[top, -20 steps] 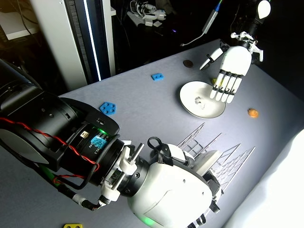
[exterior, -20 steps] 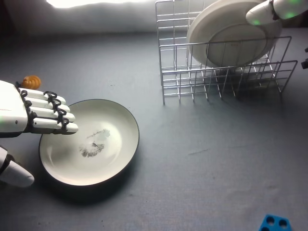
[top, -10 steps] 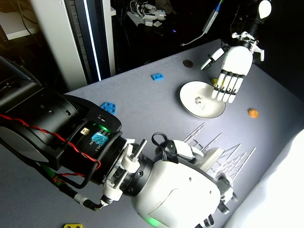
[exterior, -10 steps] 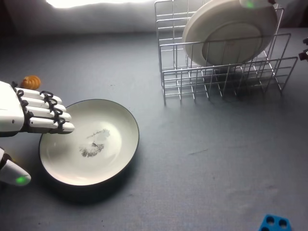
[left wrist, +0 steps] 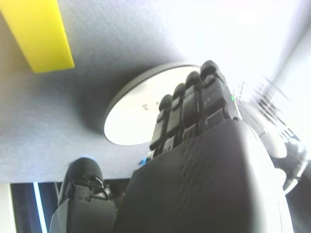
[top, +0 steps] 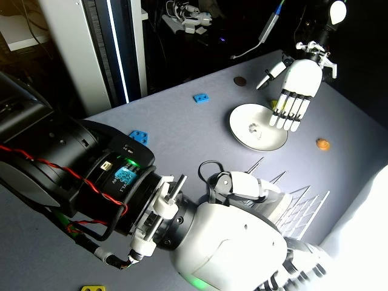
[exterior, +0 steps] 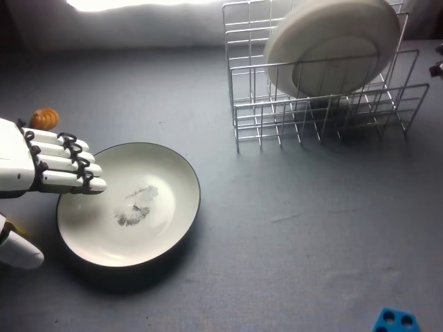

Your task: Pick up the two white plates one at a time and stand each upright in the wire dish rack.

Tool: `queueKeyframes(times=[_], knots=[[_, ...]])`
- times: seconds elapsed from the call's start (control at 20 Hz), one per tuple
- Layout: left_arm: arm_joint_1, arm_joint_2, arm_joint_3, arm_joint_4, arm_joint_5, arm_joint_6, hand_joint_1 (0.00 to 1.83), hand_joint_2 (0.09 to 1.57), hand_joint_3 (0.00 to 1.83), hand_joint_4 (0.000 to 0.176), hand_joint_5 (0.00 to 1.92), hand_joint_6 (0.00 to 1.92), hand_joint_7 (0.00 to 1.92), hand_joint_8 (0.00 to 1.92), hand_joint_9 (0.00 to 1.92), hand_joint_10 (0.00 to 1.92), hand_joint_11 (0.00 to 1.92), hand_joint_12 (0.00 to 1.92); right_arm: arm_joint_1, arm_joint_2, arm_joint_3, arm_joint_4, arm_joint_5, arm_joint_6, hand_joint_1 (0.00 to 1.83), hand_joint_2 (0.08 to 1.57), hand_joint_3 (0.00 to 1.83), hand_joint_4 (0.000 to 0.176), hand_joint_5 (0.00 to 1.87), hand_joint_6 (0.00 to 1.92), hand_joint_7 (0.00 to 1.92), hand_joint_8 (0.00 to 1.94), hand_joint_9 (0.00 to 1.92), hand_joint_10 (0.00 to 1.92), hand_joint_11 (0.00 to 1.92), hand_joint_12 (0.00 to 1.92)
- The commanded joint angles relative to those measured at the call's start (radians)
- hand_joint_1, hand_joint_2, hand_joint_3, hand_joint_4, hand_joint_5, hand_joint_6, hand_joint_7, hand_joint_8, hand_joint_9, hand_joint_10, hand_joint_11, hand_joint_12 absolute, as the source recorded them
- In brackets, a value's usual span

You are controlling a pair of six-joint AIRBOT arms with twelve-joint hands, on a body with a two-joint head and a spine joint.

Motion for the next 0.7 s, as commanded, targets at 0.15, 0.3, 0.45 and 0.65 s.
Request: queueKeyframes(times=[0.15,0.3,0.45,0.65], knots=[[0.004,-0.003,0.011,-0.044,-0.013,-0.003,0.0,1.1,0.0,0.0,0.0,0.0,0.0,0.0,0.0,0.0,0.0,0.0,0.033,0.035,-0.042,0.007,0.147,-0.005,0.76,0.91,0.0,0.0,0.0,0.0,0.0,0.0,0.0,0.0,0.0,0.02],[0.011,-0.006,0.017,-0.044,-0.01,-0.003,0.0,1.1,0.0,0.0,0.0,0.0,0.0,0.0,0.0,0.0,0.0,0.0,0.017,0.048,-0.088,-0.121,0.332,-0.043,0.64,0.87,0.0,0.0,0.0,0.0,0.0,0.0,0.0,0.0,0.0,0.0],[0.011,-0.008,0.019,-0.044,-0.006,-0.004,0.0,1.1,0.0,0.0,0.0,0.0,0.0,0.0,0.0,0.0,0.0,0.0,0.016,0.046,-0.126,-0.318,0.42,-0.094,0.64,0.85,0.0,0.0,0.0,0.0,0.0,0.0,0.0,0.0,0.0,0.0],[0.015,-0.007,0.018,-0.044,-0.001,-0.009,0.0,1.1,0.0,0.0,0.0,0.0,0.0,0.0,0.0,0.0,0.0,0.0,-0.003,0.046,-0.269,-0.517,0.439,-0.364,0.64,0.85,0.0,0.0,0.0,0.0,0.0,0.0,0.0,0.0,0.0,0.0]])
